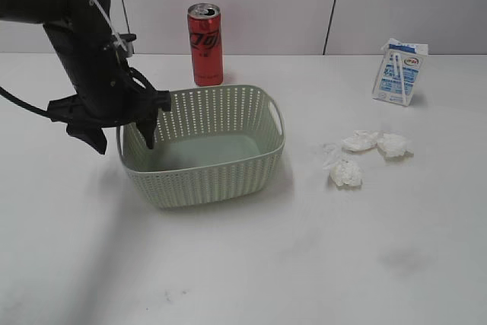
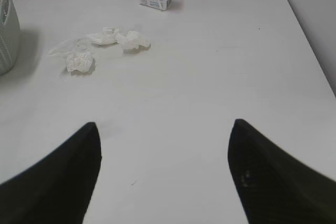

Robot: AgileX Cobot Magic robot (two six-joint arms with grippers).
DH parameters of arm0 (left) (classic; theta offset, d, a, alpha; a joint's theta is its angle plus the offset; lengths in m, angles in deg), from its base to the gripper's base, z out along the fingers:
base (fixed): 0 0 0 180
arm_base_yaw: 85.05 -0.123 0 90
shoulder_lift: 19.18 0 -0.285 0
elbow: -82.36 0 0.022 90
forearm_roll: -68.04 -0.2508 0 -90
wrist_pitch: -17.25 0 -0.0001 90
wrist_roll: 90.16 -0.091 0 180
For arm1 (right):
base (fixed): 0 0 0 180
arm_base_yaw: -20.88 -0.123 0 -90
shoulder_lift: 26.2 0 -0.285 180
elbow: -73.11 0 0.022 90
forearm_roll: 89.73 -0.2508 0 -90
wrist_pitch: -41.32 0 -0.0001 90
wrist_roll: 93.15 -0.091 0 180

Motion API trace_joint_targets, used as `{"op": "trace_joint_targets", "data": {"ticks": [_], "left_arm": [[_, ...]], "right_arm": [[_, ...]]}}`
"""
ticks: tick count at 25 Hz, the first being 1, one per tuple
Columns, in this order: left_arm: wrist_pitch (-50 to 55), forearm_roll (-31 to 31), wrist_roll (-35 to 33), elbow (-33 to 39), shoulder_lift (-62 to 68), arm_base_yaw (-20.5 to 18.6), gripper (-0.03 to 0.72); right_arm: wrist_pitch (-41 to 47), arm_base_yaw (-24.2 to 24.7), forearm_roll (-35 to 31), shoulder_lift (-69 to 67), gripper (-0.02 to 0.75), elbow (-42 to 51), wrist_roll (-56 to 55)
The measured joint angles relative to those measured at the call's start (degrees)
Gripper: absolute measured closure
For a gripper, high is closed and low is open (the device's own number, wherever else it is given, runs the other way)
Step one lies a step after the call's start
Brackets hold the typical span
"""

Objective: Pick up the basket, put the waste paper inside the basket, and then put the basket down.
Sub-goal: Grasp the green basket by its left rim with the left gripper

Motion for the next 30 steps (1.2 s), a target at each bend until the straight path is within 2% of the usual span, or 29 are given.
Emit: {"op": "trace_joint_targets", "data": {"ticks": [9,15,16,19,30], "left_arm": [[1.99,2.18,2.88,-0.11,1.69,0.0,0.354],[2.25,2.57,2.93,-0.45,1.8,0.0,0.65],[2.25,2.79,2.99,-0.45,1.8,0.0,0.678],[2.13,3.03,3.14,-0.51,1.68,0.0,0.701],[4.45,2.89,2.35,-0.51,-3.52,0.12,0.704]], "right_arm": [[0.0,0.0,0.0,0.0,0.167,0.0,0.0],[0.0,0.0,0.0,0.0,0.167,0.0,0.0],[0.0,0.0,0.0,0.0,0.167,0.0,0.0],[0.0,0.0,0.0,0.0,0.167,0.0,0.0],[0.0,0.0,0.0,0.0,0.167,0.0,0.0]]}}
